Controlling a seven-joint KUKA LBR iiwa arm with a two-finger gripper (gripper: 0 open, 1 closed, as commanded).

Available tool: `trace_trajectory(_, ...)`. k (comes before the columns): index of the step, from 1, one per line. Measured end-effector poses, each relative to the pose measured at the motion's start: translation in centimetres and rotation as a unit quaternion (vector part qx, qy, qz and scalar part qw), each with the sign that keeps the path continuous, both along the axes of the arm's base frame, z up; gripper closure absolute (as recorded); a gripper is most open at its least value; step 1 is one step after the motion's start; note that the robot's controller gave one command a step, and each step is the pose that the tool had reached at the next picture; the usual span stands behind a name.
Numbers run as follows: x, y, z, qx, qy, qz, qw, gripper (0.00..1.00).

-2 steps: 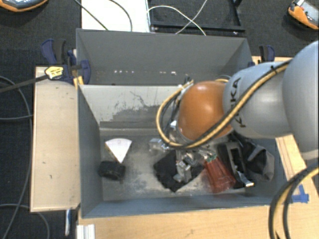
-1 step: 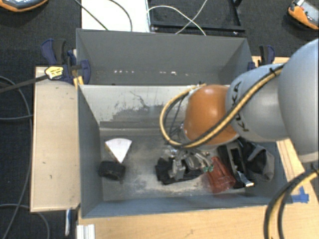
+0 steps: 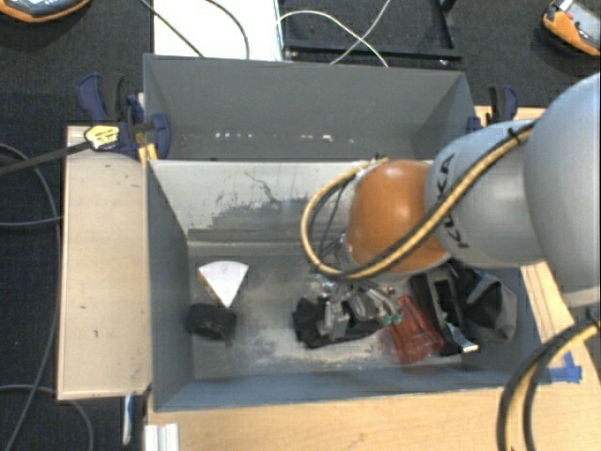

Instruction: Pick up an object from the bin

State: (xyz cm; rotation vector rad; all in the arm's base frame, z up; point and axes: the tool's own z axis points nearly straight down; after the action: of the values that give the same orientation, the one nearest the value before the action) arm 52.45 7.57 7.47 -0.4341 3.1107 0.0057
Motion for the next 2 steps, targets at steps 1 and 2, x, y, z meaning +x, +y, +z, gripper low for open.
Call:
trace_trajectory(1, 0.0, 0.0, 0.2, 0.000, 0.0000, 0.000, 1.0000, 1.00)
trace_trajectory(2, 0.0, 0.0, 1.3, 0.000, -0.0003, 0.000, 1.0000, 1.00)
